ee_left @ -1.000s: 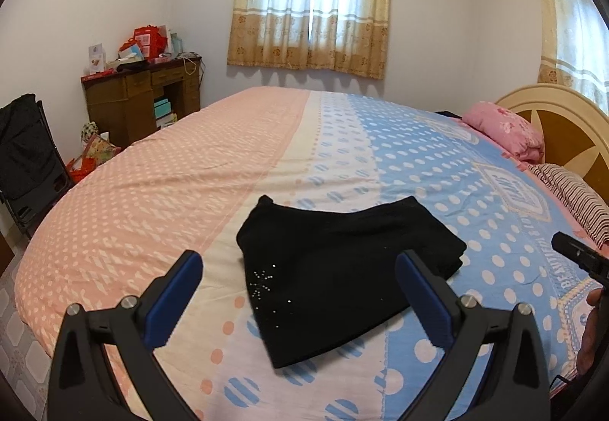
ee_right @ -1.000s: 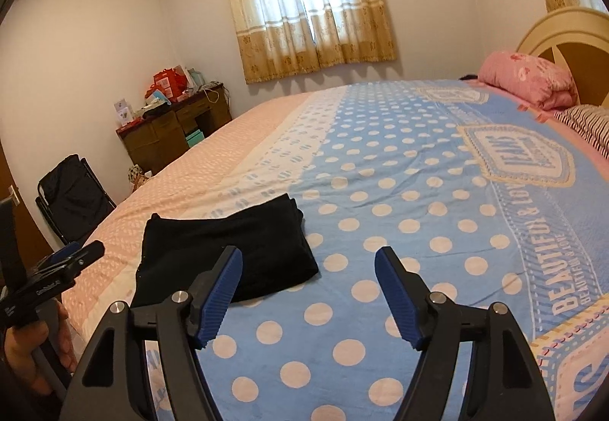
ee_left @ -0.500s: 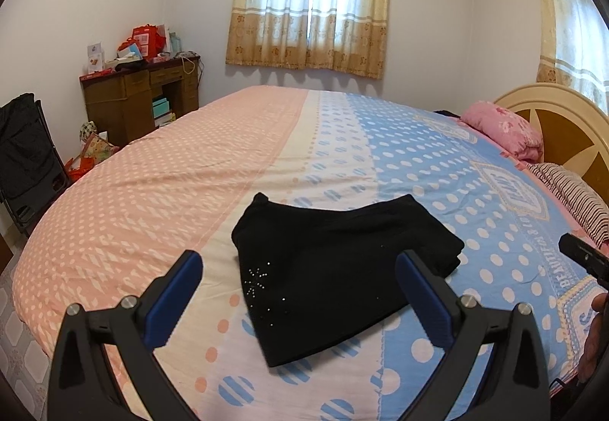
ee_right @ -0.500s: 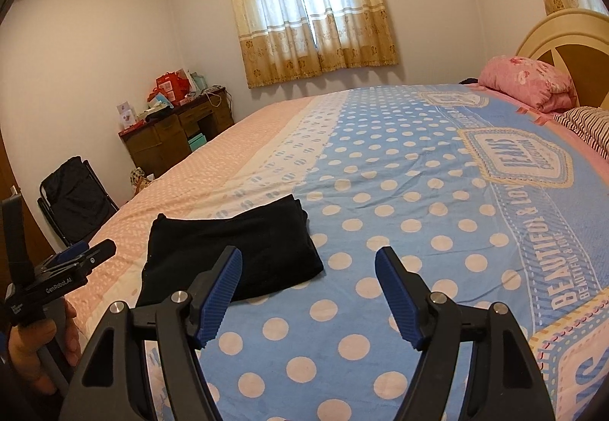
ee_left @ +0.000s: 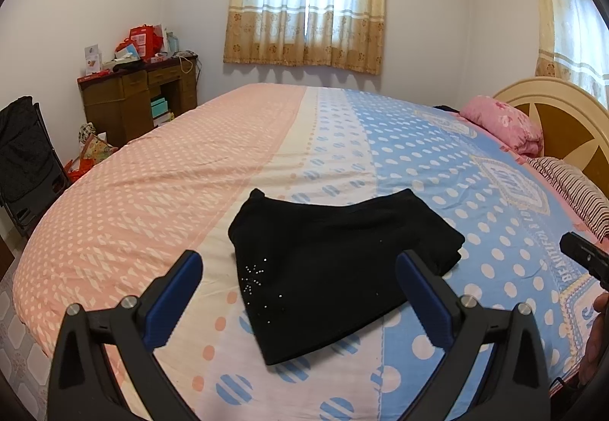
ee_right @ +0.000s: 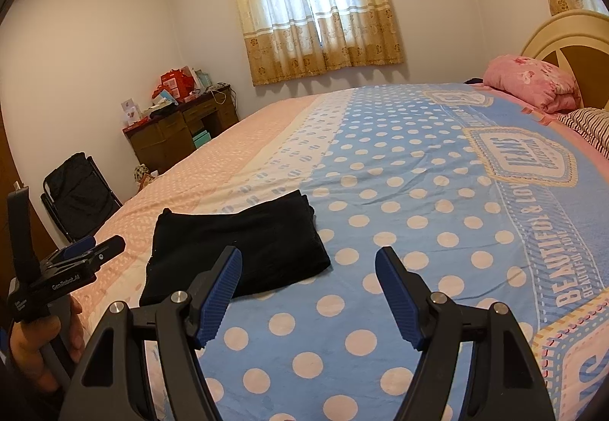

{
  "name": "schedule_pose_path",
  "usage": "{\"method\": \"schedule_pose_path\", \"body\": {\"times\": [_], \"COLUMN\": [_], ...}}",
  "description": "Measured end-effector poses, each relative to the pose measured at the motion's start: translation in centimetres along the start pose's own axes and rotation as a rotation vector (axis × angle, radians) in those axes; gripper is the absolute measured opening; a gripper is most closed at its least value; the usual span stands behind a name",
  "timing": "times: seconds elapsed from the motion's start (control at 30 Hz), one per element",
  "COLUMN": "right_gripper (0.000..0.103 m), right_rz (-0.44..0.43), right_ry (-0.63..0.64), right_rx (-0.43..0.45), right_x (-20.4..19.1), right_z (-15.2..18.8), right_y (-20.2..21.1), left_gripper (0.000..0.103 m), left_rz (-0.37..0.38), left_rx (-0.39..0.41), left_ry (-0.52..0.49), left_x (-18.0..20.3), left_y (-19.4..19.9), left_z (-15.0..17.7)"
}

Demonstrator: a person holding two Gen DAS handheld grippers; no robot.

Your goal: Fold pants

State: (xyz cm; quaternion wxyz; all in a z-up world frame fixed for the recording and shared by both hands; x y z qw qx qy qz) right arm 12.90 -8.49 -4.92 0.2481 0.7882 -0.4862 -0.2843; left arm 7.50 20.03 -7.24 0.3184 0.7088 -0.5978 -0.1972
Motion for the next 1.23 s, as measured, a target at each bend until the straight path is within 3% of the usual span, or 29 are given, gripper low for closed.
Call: {"method": "schedule_pose_path", "body": {"times": [0.23, 0.53, 0.8, 1.23], "right_gripper": [0.074, 0.074, 0.074, 0.074], "right_rz": [-0.001, 0.022, 0.020, 0.022], "right_ry": [-0.001, 0.007, 0.020, 0.034], "right_rx": [0.010, 0.109, 0.098, 0.054], "right_x": [0.0, -0.4, -0.6, -0.7], "right_z": [-0.1, -0.3, -0.1, 0.5], "right_y": [0.2, 2.4, 2.2, 1.2], "left_gripper": [0.103, 0.103, 0.103, 0.103], "left_rz": [-0.010, -0.032, -0.056, -0.033], "left_rx": [0.004, 0.023, 0.027, 0.048], "left_ry": [-0.014, -0.019, -0.037, -0.020], "left_x": [0.3, 0.7, 1.2, 1.1], "left_y": [0.0, 0.7, 1.2, 1.3], "left_z": [0.0, -0.4, -0.7, -0.6]}}
Point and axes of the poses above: each gripper's, at about its wrist camera, not at the fingertips, and y roughly against the way its jaws point, x to its right, z to its underside, the point moved 1 cm from there along -y, roughly the way its jaws point, and after that the axes turned 12 degrees about -x, right-handed, at the moved point
